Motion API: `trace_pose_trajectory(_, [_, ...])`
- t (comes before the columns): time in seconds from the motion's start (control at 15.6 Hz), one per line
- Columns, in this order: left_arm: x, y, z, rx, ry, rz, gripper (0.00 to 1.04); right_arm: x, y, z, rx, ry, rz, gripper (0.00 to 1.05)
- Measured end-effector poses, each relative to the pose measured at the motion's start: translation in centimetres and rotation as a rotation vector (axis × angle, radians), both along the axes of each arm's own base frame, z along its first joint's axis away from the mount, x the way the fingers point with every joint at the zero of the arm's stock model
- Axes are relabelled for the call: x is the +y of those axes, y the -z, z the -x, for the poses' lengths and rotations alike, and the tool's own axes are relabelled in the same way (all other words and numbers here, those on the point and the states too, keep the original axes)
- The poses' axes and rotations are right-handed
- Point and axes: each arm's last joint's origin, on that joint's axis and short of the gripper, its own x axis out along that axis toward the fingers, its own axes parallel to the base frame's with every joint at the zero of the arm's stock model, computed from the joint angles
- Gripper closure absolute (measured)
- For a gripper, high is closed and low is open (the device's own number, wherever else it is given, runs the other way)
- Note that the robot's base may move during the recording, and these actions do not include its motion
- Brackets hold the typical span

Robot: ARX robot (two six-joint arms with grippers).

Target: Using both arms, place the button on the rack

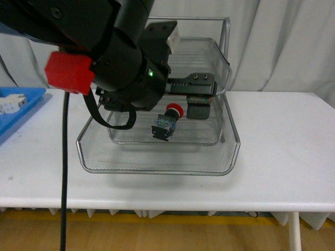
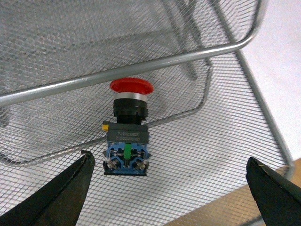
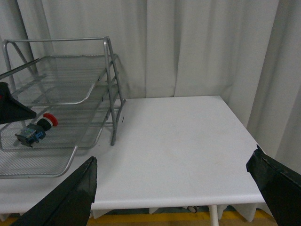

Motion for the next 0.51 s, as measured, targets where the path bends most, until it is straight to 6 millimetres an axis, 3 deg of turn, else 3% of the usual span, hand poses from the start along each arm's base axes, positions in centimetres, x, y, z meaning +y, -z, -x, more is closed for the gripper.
trace_pose_trajectory(0.19, [1.8, -1.7, 4.5, -0.113, 0.004, 0.02, 0.07, 0.0, 0.0, 0.0, 0.0, 0.0, 0.0, 0.06])
trace_pose_trajectory(0.32, [4.0, -2.9, 7.6, -0.168, -0.036, 0.022, 0.07, 0.0, 0.0, 0.0, 0.0, 0.0, 0.0, 0.06])
trace_pose_trajectory(0.39, [4.9, -3.8, 9.0, -0.339, -0.108, 0.035, 0.11, 0.0, 0.0, 0.0, 0.0, 0.0, 0.0, 0.06])
trace_pose_trajectory(0.45, [7.2, -4.5, 10.9, -0.556, -0.278, 0.033, 0.24, 0.0, 0.0, 0.0, -0.001, -0.003, 0.0, 0.06])
trace_pose_trajectory(0.51, [10.0, -4.4, 13.1, -0.652, -0.379, 0.034, 0.35, 0.0, 0.0, 0.0, 0.001, -0.002, 0.0, 0.06])
